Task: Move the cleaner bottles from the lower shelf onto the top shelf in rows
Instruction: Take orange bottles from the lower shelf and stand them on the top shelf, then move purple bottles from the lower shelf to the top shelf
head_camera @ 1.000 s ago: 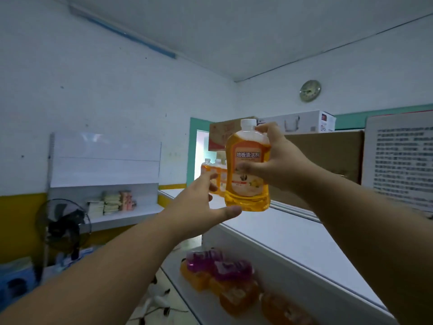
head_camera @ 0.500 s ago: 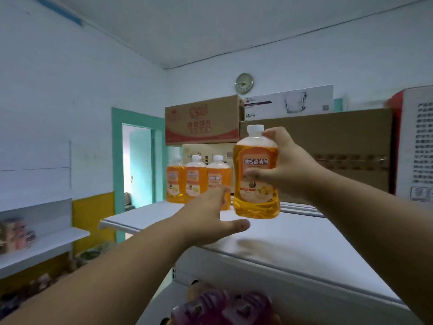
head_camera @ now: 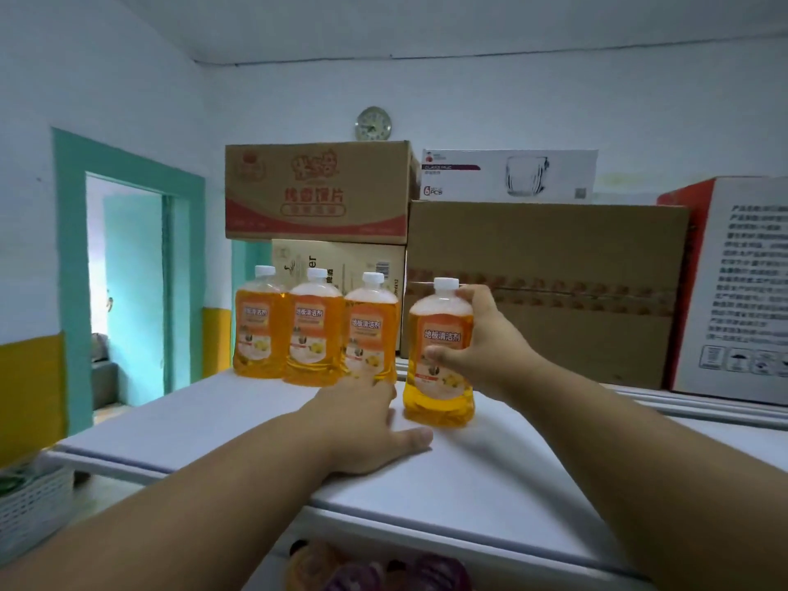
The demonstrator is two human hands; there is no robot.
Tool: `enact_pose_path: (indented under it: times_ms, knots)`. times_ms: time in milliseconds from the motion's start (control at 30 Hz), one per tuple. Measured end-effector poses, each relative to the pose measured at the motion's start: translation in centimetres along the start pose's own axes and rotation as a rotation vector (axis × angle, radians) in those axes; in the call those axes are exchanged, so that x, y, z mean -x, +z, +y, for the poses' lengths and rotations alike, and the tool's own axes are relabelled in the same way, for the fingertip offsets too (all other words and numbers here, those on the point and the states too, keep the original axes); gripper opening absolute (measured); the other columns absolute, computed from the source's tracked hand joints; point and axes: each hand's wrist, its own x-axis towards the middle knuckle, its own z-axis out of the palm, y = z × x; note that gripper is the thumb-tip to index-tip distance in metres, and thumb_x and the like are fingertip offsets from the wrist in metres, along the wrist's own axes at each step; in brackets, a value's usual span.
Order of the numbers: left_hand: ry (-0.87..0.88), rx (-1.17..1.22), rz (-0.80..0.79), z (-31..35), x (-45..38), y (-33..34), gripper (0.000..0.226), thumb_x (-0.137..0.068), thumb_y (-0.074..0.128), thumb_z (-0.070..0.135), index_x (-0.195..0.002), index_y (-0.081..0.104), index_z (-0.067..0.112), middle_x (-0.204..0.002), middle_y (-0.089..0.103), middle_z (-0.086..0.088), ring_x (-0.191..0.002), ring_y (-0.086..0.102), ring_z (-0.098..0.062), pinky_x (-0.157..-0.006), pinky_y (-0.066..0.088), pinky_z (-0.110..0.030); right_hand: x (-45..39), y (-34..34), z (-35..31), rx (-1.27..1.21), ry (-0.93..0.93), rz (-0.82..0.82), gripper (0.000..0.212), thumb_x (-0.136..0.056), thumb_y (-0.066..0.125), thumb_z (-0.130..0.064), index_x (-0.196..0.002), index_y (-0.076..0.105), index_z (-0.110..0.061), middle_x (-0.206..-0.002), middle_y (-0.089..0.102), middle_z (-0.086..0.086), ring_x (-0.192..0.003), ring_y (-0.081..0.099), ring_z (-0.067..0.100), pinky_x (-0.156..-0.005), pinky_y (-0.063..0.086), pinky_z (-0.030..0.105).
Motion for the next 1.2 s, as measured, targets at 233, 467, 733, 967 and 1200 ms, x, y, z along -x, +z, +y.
enact_pose_path:
  times_ms: [233,467,733,967,1200]
  knots:
    - [-0.021,-0.002,-0.016,-0.4,-0.3,0.7,0.094,-0.073,0.033,0.091,-0.142,0.043,0.027,-0.148,0.044,-0.002,-0.132,0.040,-0.024,-0.106,0.038,-0.044,-0.4,0.2,0.8,0.227,0.030,-0.099,0.124,-0.055,0.094,-0.028,-0.145,0.011,-0.050,-0.121,0.047,0.004,-0.097,0.062,0.018,-0.076,0.056,0.028]
    - [-0.013,-0.045,-0.020,-0.4,-0.3,0.8,0.090,-0.076,0.030,0.089,-0.138,0.048,0.026,-0.142,0.046,-0.001,-0.129,0.039,-0.023,-0.104,0.037,-0.044,-2.5,2.1,0.9,0.338,0.067,-0.055,0.126,-0.062,0.091,-0.023,-0.150,0.002,-0.041,-0.121,0.055,0.008,-0.100,0.063,0.024,-0.087,0.056,0.043]
    - [-0.024,-0.037,-0.024,-0.1,0.0,0.5,0.088,-0.079,0.033,0.087,-0.140,0.047,0.025,-0.141,0.046,-0.001,-0.128,0.040,-0.023,-0.103,0.038,-0.044,-3.3,2.3,2.0,0.351,0.074,-0.025,0.132,-0.062,0.092,-0.022,-0.153,-0.003,-0.038,-0.128,0.052,0.008,-0.109,0.060,0.025,-0.092,0.055,0.044]
    - [-0.043,-0.042,-0.035,0.2,0.0,0.3,0.086,-0.080,0.033,0.086,-0.138,0.049,0.026,-0.140,0.048,0.000,-0.126,0.041,-0.022,-0.101,0.039,-0.043,-3.1,2.4,2.1,0.339,0.076,-0.030,0.135,-0.063,0.091,-0.025,-0.151,-0.010,-0.042,-0.128,0.052,0.009,-0.107,0.061,0.025,-0.093,0.054,0.043]
    - [-0.034,0.035,-0.002,0.3,0.7,-0.1,0.079,-0.081,0.042,0.082,-0.137,0.050,0.027,-0.147,0.044,0.000,-0.131,0.041,-0.022,-0.105,0.040,-0.044,-0.3,0.9,-0.3,0.436,0.031,0.074,0.112,-0.072,0.084,-0.043,-0.153,0.008,-0.033,-0.141,0.037,0.011,-0.118,0.053,0.027,-0.095,0.052,0.041]
